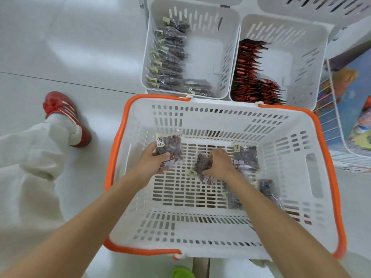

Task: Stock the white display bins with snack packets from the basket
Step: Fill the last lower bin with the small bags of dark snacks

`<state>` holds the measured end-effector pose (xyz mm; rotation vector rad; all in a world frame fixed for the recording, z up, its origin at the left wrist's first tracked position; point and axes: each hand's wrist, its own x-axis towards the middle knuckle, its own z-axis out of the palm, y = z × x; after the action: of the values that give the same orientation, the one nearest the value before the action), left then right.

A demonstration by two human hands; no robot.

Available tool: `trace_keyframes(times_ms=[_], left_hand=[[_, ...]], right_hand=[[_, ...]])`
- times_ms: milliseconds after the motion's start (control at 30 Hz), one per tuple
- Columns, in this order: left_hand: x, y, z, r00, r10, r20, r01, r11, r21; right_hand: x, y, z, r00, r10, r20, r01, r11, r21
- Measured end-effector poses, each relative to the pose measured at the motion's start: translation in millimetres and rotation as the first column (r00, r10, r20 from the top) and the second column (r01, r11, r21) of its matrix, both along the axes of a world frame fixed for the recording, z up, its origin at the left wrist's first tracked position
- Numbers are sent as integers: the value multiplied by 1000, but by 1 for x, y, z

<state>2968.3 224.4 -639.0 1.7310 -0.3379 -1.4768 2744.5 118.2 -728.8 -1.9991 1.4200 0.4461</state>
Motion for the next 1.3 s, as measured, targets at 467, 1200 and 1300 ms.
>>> trace_keyframes(times_ms=[467, 1200, 1300], left_hand=[[-39, -19, 40, 925, -228, -304, 174, 965, -195], [85, -176, 92, 561, -80, 824, 413, 890, -195], [115, -189, 54, 482, -257, 837, 351, 933, 84]], right_hand=[[21, 15, 127, 399, -666, 630, 426, 743, 516], [82, -156, 217, 809, 182, 559, 164, 843, -512], [98, -181, 170, 886, 221, 407, 133, 720, -681]])
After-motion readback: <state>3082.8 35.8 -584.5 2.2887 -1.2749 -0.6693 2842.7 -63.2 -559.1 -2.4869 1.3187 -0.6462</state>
